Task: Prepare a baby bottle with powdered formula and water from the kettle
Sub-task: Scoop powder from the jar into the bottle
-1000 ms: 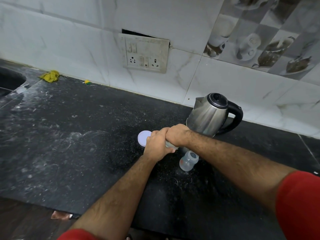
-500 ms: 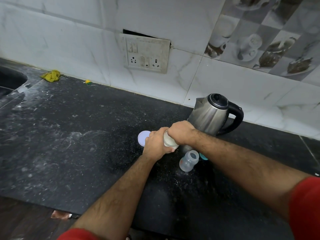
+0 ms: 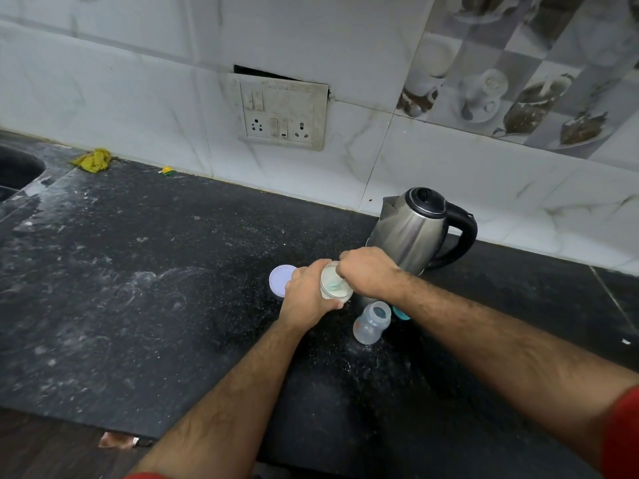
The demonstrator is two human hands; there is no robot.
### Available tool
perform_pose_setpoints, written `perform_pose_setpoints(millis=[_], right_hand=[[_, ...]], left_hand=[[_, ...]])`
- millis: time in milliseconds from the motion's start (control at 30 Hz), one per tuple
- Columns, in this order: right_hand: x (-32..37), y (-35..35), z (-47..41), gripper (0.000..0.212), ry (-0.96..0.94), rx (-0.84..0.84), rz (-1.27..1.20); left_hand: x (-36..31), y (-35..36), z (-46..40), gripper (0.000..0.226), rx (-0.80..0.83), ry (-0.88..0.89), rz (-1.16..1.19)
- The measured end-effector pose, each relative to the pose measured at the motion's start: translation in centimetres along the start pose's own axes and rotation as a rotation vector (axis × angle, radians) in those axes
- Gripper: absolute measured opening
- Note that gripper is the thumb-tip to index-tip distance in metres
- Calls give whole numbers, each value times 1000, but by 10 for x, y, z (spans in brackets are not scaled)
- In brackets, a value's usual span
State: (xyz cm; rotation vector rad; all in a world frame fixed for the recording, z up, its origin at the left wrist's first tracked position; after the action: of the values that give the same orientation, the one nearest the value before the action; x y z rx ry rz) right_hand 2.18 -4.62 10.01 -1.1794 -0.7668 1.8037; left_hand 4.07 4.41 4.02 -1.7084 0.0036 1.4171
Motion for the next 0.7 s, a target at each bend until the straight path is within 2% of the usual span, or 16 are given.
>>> perform_pose_setpoints(millis=[367,700], right_hand=[[14,13,-11,26,-46,73,87],[19,19,-12,18,-109,199,85]], left_hand=[[-3,1,1,80,-12,-6,26],[-6,6,-1,80,2,9,-6]])
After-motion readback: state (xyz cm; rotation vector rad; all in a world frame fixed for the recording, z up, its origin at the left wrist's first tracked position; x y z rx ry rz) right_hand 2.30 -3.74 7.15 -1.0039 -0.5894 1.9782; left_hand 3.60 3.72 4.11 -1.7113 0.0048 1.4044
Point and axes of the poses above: each hand's wrist, its own z-axis away from the middle knuckle, its own y-axis out of the palm, x = y × z, the point moved 7 cm from there along -z, towards the middle knuckle, and after that the axes turned 6 degrees about x, right-handed, at the moved point
